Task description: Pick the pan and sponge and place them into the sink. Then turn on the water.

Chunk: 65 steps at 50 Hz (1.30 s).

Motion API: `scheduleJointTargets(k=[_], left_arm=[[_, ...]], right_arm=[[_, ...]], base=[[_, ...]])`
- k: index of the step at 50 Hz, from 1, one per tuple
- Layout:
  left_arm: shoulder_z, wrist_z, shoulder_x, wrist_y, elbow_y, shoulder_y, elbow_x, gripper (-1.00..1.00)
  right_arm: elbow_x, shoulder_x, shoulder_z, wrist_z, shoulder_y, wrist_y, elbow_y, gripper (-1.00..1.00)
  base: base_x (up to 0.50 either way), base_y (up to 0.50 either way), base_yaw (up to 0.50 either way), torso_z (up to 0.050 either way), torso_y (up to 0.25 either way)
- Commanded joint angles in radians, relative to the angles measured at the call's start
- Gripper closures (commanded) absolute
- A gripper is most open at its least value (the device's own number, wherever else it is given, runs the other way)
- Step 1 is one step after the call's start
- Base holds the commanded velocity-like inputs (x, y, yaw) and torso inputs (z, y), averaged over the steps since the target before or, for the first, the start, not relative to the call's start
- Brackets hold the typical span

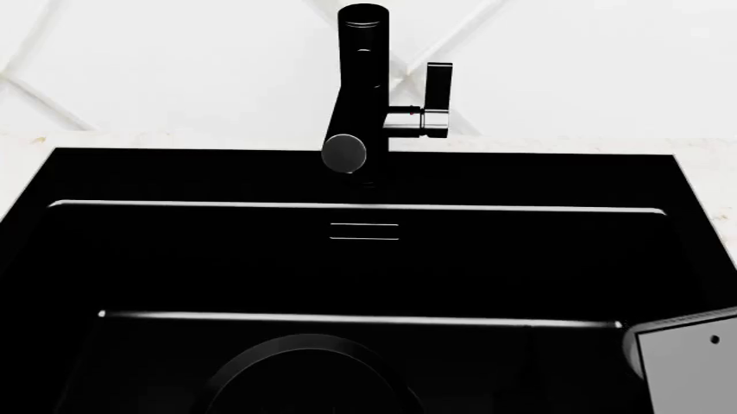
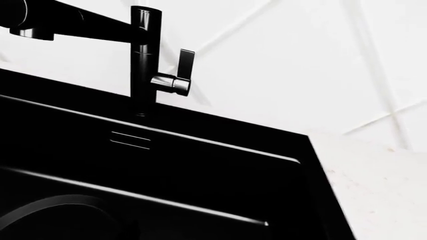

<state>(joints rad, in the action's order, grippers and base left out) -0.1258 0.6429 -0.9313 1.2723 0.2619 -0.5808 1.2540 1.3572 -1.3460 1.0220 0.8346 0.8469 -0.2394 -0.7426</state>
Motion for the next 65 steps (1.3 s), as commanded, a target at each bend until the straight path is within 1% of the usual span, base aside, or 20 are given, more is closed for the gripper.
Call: scheduleJointTargets(k=[1,2,4,6,7,12,13,15,18,22,24,31,33,34,44,47,51,55,59,65], left_arm=[[0.156,-0.028,0.044,0.049,-0.008,-0.188,0.010,1.00],[0.167,-0.002,0.064,0.066,0.003,-0.209,0.027,1.00],[0.196,-0.017,0.073,0.088,0.010,-0.252,0.038,1.00],[0.224,0.004,0.091,0.108,0.010,-0.292,0.034,1.00],[0.220,0.007,0.102,0.121,0.003,-0.309,0.060,1.00],[0.268,-0.013,0.121,0.130,-0.001,-0.352,0.050,1.00],[0.280,-0.009,0.138,0.130,0.000,-0.357,0.048,1.00],[0.297,-0.029,0.141,0.123,0.001,-0.354,0.042,1.00],[0.316,-0.030,0.172,0.118,0.016,-0.346,0.051,1.00],[0.372,-0.029,0.216,0.114,0.041,-0.339,0.031,1.00],[0.380,-0.055,0.208,0.104,0.042,-0.331,0.026,1.00],[0.412,-0.044,0.241,0.119,0.064,-0.342,0.048,1.00],[0.422,-0.067,0.231,0.113,0.062,-0.348,0.037,1.00],[0.437,-0.053,0.251,0.117,0.058,-0.351,0.033,1.00],[0.518,-0.133,0.280,0.089,0.013,-0.365,-0.019,1.00],[0.554,-0.126,0.320,0.077,0.012,-0.337,-0.034,1.00],[0.588,-0.159,0.327,0.050,-0.004,-0.321,-0.066,1.00],[0.587,-0.166,0.362,0.045,-0.030,-0.327,-0.048,1.00],[0.636,-0.189,0.412,0.020,-0.082,-0.343,-0.097,1.00],[0.682,-0.225,0.438,-0.015,-0.119,-0.356,-0.145,1.00]], right_arm=[[-0.008,-0.022,-0.001,0.009,-0.012,0.015,-0.017,-1.00],[-0.007,-0.024,-0.001,0.010,-0.012,0.013,-0.020,-1.00],[-0.003,-0.034,-0.003,0.013,-0.012,0.018,-0.026,-1.00],[-0.001,-0.043,-0.005,0.016,-0.014,0.022,-0.032,-1.00],[-0.005,-0.047,-0.003,0.017,-0.021,0.034,-0.032,-1.00],[-0.019,-0.053,0.006,0.019,-0.041,0.054,-0.033,-1.00],[-0.018,-0.059,0.005,0.019,-0.042,0.058,-0.037,-1.00],[-0.016,-0.064,0.004,0.021,-0.042,0.058,-0.040,-1.00],[-0.016,-0.063,0.003,0.025,-0.041,0.058,-0.042,-1.00],[-0.016,-0.066,0.002,0.027,-0.043,0.059,-0.044,-1.00],[-0.026,-0.065,0.007,0.029,-0.052,0.069,-0.043,-1.00],[-0.021,-0.089,0.006,0.035,-0.058,0.080,-0.061,-1.00],[-0.021,-0.093,0.005,0.034,-0.059,0.080,-0.062,-1.00],[-0.021,-0.094,0.005,0.033,-0.060,0.080,-0.061,-1.00],[-0.009,-0.132,-0.003,0.041,-0.056,0.080,-0.084,-1.00],[-0.008,-0.142,-0.012,0.051,-0.047,0.070,-0.092,-1.00],[-0.013,-0.138,-0.010,0.051,-0.050,0.068,-0.094,-1.00],[-0.023,-0.131,-0.004,0.050,-0.058,0.069,-0.089,-1.00],[-0.022,-0.122,-0.007,0.047,-0.055,0.066,-0.087,-1.00],[-0.032,-0.115,-0.001,0.047,-0.066,0.071,-0.082,-1.00]], base=[[0.00,0.00,0.00,0.000,0.000],[0.00,0.00,0.00,0.000,0.000],[0.00,0.00,0.00,0.000,0.000],[0.00,0.00,0.00,0.000,0.000],[0.00,0.00,0.00,0.000,0.000],[0.00,0.00,0.00,0.000,0.000],[0.00,0.00,0.00,0.000,0.000],[0.00,0.00,0.00,0.000,0.000],[0.00,0.00,0.00,0.000,0.000],[0.00,0.00,0.00,0.000,0.000],[0.00,0.00,0.00,0.000,0.000],[0.00,0.00,0.00,0.000,0.000],[0.00,0.00,0.00,0.000,0.000],[0.00,0.00,0.00,0.000,0.000],[0.00,0.00,0.00,0.000,0.000],[0.00,0.00,0.00,0.000,0.000],[0.00,0.00,0.00,0.000,0.000],[0.00,0.00,0.00,0.000,0.000],[0.00,0.00,0.00,0.000,0.000],[0.00,0.00,0.00,0.000,0.000]])
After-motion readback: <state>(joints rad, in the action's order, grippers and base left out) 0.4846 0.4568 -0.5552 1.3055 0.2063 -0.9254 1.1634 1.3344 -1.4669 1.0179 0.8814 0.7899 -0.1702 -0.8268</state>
